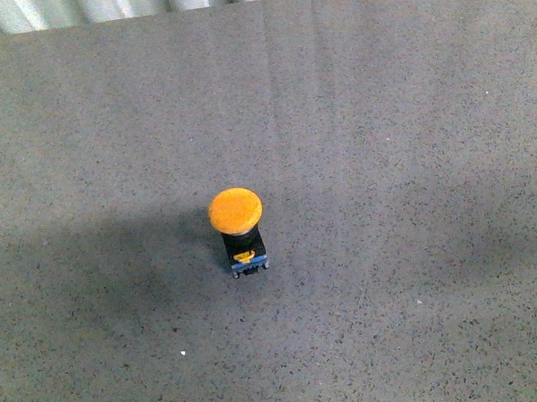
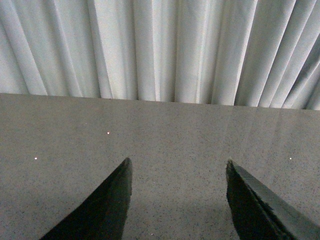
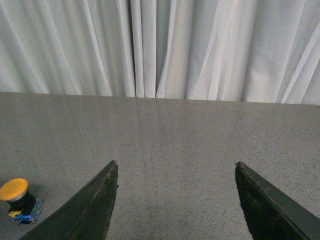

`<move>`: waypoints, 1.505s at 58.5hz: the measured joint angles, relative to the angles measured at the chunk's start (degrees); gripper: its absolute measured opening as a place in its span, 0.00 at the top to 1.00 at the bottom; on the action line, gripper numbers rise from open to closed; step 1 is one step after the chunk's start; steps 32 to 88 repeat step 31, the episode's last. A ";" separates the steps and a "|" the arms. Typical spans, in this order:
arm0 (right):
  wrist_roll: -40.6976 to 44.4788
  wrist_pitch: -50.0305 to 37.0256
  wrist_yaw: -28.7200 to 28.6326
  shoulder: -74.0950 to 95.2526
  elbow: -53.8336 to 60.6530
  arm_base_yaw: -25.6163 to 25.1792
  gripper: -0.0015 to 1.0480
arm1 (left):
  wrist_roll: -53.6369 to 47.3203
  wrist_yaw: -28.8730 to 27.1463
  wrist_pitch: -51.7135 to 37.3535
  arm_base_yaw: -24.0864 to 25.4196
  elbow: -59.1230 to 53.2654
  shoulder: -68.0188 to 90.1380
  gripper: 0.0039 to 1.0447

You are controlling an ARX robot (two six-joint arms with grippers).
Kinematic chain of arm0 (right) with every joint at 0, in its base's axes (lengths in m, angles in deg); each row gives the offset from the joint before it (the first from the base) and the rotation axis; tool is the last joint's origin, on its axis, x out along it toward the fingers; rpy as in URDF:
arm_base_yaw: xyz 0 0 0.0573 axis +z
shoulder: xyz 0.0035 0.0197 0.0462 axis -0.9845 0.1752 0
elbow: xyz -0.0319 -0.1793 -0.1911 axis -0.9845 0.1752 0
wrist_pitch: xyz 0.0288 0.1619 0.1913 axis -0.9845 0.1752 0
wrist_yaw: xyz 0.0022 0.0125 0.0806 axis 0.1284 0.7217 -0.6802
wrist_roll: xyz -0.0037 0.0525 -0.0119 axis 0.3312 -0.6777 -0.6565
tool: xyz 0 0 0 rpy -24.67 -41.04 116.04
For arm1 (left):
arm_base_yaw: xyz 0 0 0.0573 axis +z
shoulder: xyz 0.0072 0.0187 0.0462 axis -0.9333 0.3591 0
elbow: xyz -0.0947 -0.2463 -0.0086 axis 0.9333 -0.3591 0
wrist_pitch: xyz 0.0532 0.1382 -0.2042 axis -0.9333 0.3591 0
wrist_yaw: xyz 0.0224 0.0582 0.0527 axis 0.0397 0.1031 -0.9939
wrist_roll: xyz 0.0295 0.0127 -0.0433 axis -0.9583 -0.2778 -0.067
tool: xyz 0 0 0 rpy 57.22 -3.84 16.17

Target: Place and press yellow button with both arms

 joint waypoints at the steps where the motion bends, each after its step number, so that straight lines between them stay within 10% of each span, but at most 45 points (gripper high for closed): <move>1: 0.00 0.00 0.00 0.00 0.00 0.00 0.30 | 0.00 0.00 0.00 0.00 0.00 0.00 0.41; 13: -0.02 0.00 0.00 0.00 0.00 0.00 0.09 | 0.00 0.00 0.00 0.00 0.00 0.00 0.07; 88: -0.02 0.00 0.00 0.00 0.00 0.00 0.09 | -0.11 0.00 0.00 0.00 0.00 0.00 0.09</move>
